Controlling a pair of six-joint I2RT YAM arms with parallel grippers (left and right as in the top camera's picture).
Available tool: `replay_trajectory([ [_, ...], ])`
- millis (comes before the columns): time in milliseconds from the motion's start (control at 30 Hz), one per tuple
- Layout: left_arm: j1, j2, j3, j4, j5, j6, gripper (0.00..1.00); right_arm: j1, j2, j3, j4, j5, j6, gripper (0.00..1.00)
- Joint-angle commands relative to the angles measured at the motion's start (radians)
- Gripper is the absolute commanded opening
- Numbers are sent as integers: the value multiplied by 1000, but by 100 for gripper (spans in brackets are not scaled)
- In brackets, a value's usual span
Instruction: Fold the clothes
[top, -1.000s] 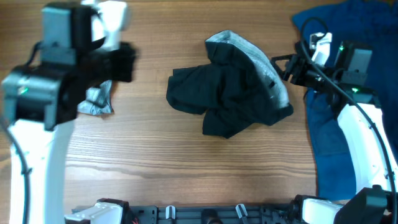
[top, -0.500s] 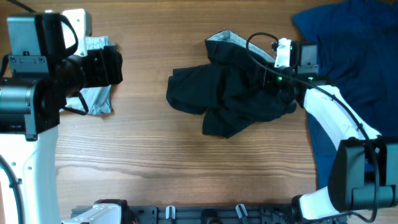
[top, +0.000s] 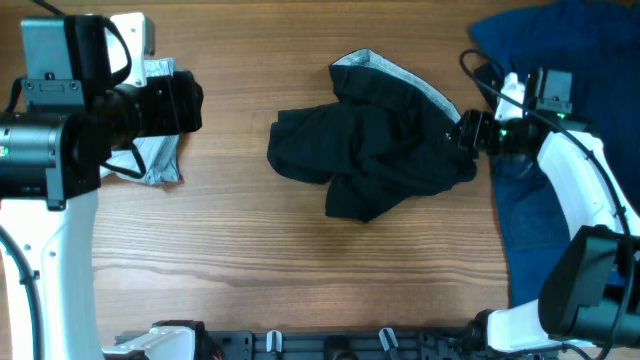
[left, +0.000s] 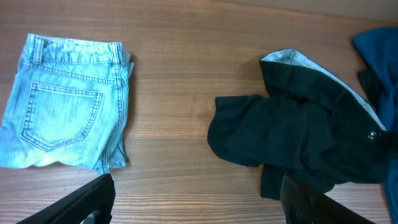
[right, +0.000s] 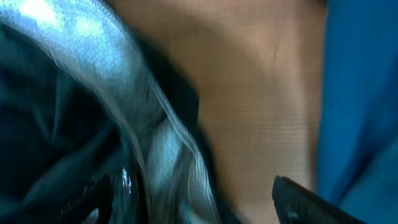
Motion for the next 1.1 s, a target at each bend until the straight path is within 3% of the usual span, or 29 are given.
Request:
replay_trajectory([
  [0,2,29,16,0,16,-10,86,24,-14,6,-77,-204,14,72],
  [33,2,39,16,0,16,-10,85,42,-12,4,-82,-210,16,60],
  [67,2,47,16,-1,17,-10,85,63,-11,-2,-68,-212,46,27],
  [100,2,57,16,-3,25,-10,85,82,-12,-4,-45,-267,55,4],
  [167,2,69,16,-8,55,-10,85,103,-19,3,50,-658,-48,4],
  [267,2,74,16,-19,61,-9,85,103,-59,51,332,-1229,-13,4],
  [300,2,74,16,-23,61,-8,85,103,-90,95,565,-1307,208,4],
  [467,2,74,16,-35,61,-1,85,103,-211,267,1783,-1301,1077,6],
  [500,2,74,16,-32,61,-2,85,103,-211,314,1966,-1302,1233,7],
  [533,2,74,16,-31,61,-2,85,103,-211,347,2031,-1304,1304,6],
  [633,2,74,16,-24,61,-2,85,103,-214,362,1753,-1306,1201,4],
  [700,2,74,16,-18,61,-2,85,103,-198,361,1490,-1289,1026,4],
  [767,2,74,16,-19,61,-2,85,103,-183,361,1364,-1235,999,4],
  [900,2,74,16,-18,61,-2,85,103,-158,361,1202,-1004,1159,4],
  [1067,2,74,16,-19,61,-2,84,105,-159,370,1106,-757,1023,5],
])
